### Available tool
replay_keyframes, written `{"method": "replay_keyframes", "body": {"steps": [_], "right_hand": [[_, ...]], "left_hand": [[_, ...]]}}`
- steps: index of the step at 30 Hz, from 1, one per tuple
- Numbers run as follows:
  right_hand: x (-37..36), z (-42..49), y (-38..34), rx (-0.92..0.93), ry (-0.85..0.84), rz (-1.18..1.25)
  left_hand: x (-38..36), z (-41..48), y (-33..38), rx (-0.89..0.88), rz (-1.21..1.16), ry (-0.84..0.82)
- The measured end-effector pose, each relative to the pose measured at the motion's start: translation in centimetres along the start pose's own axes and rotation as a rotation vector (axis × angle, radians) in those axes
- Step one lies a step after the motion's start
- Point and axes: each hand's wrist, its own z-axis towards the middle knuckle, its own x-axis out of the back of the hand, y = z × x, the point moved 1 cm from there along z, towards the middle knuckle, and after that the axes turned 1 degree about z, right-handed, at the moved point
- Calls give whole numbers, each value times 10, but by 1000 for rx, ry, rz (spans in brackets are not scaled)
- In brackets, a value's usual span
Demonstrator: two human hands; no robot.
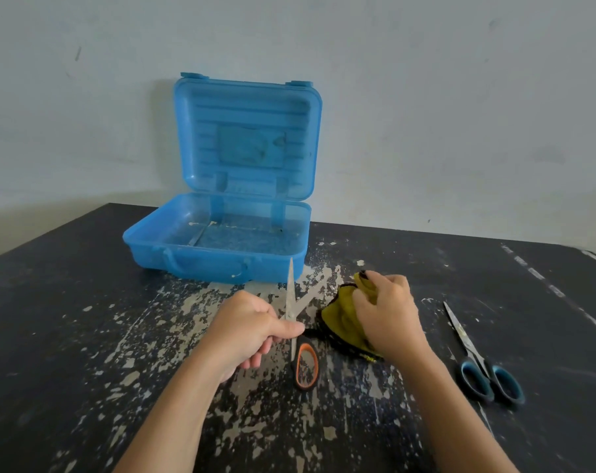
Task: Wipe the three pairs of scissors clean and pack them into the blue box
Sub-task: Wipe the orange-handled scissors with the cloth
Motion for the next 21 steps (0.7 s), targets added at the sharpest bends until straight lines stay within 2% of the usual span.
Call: {"method": "replay_keyframes", "body": {"steps": [2,3,7,9,11,15,21], "right_hand": [[1,-1,0,49,-141,-54],[1,0,1,66,-133,-59],[15,2,-3,113,216,148],[19,-4,-14,183,292,269],[12,-14,-29,350,228,262],[-20,-29,-38,642,14,81],[-21,-35,-39,729,-212,71]], "left_hand": [[3,2,-2,23,3,21],[4,3,-4,31,11,33],[6,4,-5,40,101,71],[5,4,-4,42,141,71],[4,4,-3,38,170,62],[2,3,-1,29,138,47],[2,2,-1,5,179,69]]}}
